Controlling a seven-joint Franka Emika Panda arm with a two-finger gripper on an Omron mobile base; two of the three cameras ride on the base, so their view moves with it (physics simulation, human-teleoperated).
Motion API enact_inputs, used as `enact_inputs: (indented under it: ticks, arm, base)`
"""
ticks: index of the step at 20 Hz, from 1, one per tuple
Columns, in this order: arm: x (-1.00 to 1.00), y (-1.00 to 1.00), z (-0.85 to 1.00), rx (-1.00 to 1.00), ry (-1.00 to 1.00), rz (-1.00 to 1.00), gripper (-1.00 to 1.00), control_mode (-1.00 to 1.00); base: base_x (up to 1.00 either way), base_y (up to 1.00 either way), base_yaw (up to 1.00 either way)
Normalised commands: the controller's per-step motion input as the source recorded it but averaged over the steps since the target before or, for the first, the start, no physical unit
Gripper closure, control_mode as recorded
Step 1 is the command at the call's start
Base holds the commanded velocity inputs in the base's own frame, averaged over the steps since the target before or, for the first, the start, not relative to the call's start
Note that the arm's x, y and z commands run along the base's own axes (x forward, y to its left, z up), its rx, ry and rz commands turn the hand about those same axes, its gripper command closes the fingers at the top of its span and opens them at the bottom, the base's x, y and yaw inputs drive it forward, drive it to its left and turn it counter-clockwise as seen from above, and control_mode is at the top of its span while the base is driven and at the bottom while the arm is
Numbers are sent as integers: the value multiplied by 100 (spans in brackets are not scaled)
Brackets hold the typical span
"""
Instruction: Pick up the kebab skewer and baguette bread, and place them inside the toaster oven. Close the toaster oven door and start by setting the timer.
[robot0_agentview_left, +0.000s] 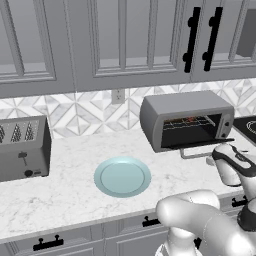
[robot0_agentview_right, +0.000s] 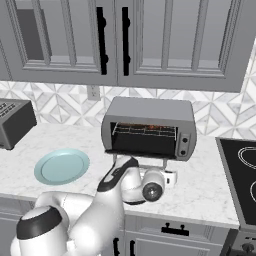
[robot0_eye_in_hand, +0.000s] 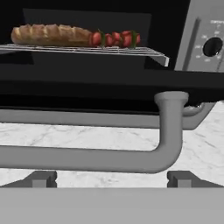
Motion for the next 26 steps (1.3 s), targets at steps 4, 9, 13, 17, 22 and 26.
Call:
enact_inputs:
  ticks: [4,9,13,17,22,26]
  arm:
    - [19,0,49,0,-11,2,-100,-100]
    - [27,0,46,0,-11,2,-100,-100]
    - [28,0,30,0,-8,2,-100,-100]
    - [26,4,15,0,-6,3,-100,-100]
    - [23,5,6,0,-5,4,-100,-100]
    - [21,5,2,0,-4,4,-100,-100]
  base:
    - [0,0,0]
    - [0,0,0]
    - [0,0,0]
    - [0,0,0]
    - [0,0,0]
    - [0,0,0]
